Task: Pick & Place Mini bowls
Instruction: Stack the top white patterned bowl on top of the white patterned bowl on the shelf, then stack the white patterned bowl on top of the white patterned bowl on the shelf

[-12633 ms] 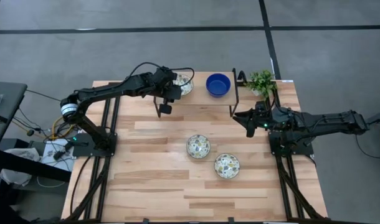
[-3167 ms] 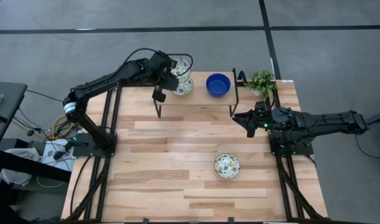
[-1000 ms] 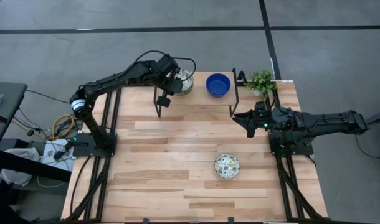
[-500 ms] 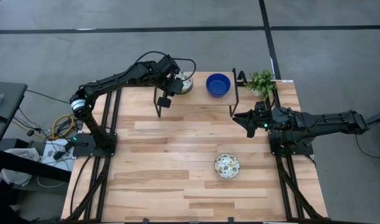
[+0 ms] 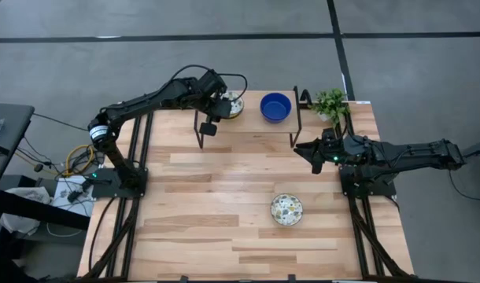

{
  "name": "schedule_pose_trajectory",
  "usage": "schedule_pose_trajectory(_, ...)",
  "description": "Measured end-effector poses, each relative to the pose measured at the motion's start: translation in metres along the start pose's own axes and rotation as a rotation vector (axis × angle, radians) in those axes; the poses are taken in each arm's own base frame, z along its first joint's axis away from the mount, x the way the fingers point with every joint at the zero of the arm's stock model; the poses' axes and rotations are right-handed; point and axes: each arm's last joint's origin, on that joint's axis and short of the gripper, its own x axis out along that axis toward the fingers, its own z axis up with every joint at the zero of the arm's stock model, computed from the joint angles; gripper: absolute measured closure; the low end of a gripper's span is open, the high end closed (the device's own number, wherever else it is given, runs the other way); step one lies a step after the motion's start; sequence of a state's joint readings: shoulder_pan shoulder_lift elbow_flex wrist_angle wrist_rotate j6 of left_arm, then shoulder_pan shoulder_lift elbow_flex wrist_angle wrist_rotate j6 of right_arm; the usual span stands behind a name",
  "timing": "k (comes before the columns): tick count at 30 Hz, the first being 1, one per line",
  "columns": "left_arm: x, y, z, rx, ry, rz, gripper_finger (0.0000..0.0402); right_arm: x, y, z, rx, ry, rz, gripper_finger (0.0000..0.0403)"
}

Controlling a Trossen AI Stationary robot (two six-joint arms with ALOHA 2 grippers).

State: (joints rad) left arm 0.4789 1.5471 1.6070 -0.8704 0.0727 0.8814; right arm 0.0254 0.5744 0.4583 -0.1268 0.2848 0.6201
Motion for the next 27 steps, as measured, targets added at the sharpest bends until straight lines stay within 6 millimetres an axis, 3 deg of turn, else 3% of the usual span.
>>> schedule_pose_trajectory(7, -0.004, 0.001, 0.001, 0.003, -0.008, 0.013, 0.0320, 0.000, 0.000, 0.000, 0.000, 0.000, 0.000, 0.0268)
schedule_pose_trajectory(27, -0.040, 0.004, 0.007, 0.012, -0.080, 0.140, 0.0320, 0.000, 0.000, 0.000, -0.002, -0.001, -0.001, 0.0268)
